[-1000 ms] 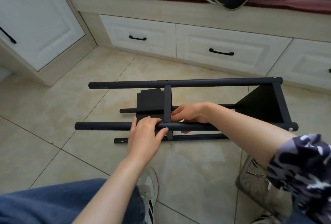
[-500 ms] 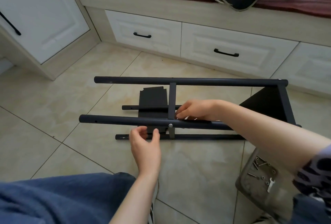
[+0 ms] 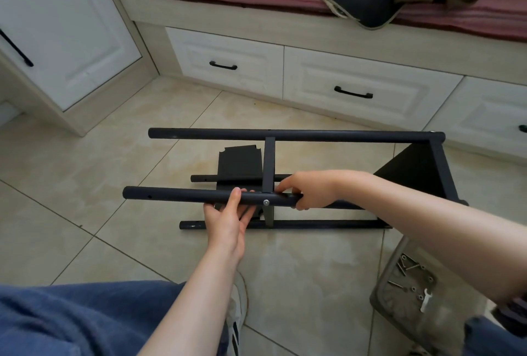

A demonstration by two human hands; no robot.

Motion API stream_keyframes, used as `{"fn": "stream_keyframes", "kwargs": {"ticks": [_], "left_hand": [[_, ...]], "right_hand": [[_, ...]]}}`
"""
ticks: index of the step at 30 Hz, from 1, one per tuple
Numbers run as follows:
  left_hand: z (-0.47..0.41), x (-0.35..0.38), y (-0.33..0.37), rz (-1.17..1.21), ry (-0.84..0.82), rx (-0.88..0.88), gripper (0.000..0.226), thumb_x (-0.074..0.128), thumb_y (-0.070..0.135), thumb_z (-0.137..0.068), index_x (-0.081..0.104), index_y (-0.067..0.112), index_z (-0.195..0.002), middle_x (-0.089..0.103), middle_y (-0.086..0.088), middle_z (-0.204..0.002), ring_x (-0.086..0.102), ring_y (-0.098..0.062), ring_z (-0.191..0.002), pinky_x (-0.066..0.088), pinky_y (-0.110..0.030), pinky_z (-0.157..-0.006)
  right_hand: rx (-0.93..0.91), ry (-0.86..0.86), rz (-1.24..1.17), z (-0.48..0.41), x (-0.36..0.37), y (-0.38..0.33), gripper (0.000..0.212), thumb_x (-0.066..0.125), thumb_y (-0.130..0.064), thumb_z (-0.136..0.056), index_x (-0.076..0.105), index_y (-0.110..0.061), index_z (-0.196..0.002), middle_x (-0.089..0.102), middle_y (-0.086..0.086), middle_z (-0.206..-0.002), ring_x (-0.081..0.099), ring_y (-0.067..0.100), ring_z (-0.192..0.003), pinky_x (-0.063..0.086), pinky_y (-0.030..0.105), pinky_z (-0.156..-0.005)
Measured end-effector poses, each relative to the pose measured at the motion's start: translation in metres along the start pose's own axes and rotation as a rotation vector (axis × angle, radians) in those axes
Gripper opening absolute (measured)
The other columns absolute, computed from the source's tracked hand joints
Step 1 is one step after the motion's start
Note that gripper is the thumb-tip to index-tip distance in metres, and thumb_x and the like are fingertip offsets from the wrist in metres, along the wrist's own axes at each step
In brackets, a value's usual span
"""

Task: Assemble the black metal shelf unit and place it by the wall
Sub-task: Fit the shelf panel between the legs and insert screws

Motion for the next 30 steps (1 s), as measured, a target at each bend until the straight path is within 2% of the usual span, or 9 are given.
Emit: {"fn": "stream_keyframes", "kwargs": {"ticks": [3,6,11,15,19,24,27,30], "left_hand": [[-0.002,0.008,0.002,0.020,-0.027,-0.006,0.023,0.058,0.001,-0.099,0.047,0.016,-0.113,0.065,-0.018,-0.108,0.071,-0.029,-0.096,0.059,-0.046,-0.082],[-0.005,0.018,0.004,0.014,-0.046,0.009,0.027,0.057,0.000,-0.099,0.044,0.013,-0.120,0.064,-0.021,-0.110,0.068,-0.035,-0.104,0.057,-0.054,-0.091],[-0.010,0.046,0.011,0.042,-0.070,0.032,0.036,0.057,-0.001,-0.099,0.040,0.013,-0.128,0.060,-0.024,-0.116,0.068,-0.036,-0.103,0.062,-0.048,-0.077],[-0.014,0.075,0.019,0.036,-0.086,0.032,0.056,0.059,0.000,-0.098,0.033,0.017,-0.145,0.060,-0.023,-0.126,0.070,-0.030,-0.102,0.064,-0.044,-0.071],[-0.016,0.111,0.037,-0.017,-0.126,0.056,0.055,0.062,0.000,-0.096,0.037,0.024,-0.139,0.060,-0.024,-0.130,0.068,-0.034,-0.111,0.064,-0.043,-0.071],[-0.017,0.161,0.074,-0.170,-0.244,0.138,0.066,0.063,0.003,-0.095,0.032,0.026,-0.149,0.061,-0.022,-0.127,0.070,-0.031,-0.107,0.064,-0.041,-0.070],[-0.013,0.194,0.098,-0.279,-0.315,0.202,0.060,0.064,0.004,-0.095,0.036,0.025,-0.144,0.062,-0.019,-0.125,0.070,-0.030,-0.106,0.064,-0.043,-0.074],[-0.010,0.218,0.117,-0.371,-0.372,0.230,0.050,0.065,0.005,-0.095,0.041,0.025,-0.135,0.063,-0.019,-0.123,0.072,-0.028,-0.101,0.064,-0.042,-0.074]], "right_hand": [[-0.012,0.075,0.097,0.006,-0.008,-0.005,0.043,0.052,-0.003,-0.091,0.056,-0.019,-0.131,0.061,0.004,-0.098,0.058,0.029,-0.093,0.047,0.036,-0.079],[-0.006,0.144,0.106,0.012,-0.020,-0.002,0.045,0.054,-0.003,-0.092,0.056,-0.021,-0.133,0.053,0.000,-0.095,0.051,0.026,-0.091,0.044,0.034,-0.075],[0.028,0.235,0.112,0.027,-0.044,0.013,0.048,0.051,-0.008,-0.095,0.056,-0.034,-0.135,0.061,0.003,-0.106,0.054,0.026,-0.094,0.043,0.034,-0.070],[0.037,0.314,0.144,0.041,-0.070,0.020,0.043,0.051,-0.012,-0.092,0.059,-0.035,-0.127,0.065,0.002,-0.105,0.059,0.028,-0.094,0.051,0.039,-0.074],[0.064,0.440,0.126,0.057,-0.101,0.028,0.044,0.055,-0.012,-0.094,0.059,-0.035,-0.131,0.067,0.001,-0.110,0.060,0.027,-0.099,0.054,0.046,-0.082],[0.054,0.611,0.057,0.073,-0.125,0.038,0.040,0.061,-0.016,-0.093,0.062,-0.034,-0.128,0.069,-0.003,-0.103,0.063,0.021,-0.092,0.056,0.044,-0.081],[0.034,0.757,-0.026,0.085,-0.140,0.044,0.037,0.062,-0.015,-0.092,0.063,-0.035,-0.125,0.070,-0.003,-0.098,0.064,0.021,-0.090,0.056,0.044,-0.079],[0.016,0.838,-0.190,0.090,-0.140,0.048,0.049,0.063,-0.013,-0.092,0.057,-0.039,-0.133,0.070,-0.003,-0.108,0.066,0.022,-0.099,0.056,0.044,-0.085]]}}
Point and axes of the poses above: each hand's wrist, its own z-axis away from the middle knuckle, its own x-axis out of the palm, y = z × x, the point moved 10 cm from there along -z, towards the middle knuckle
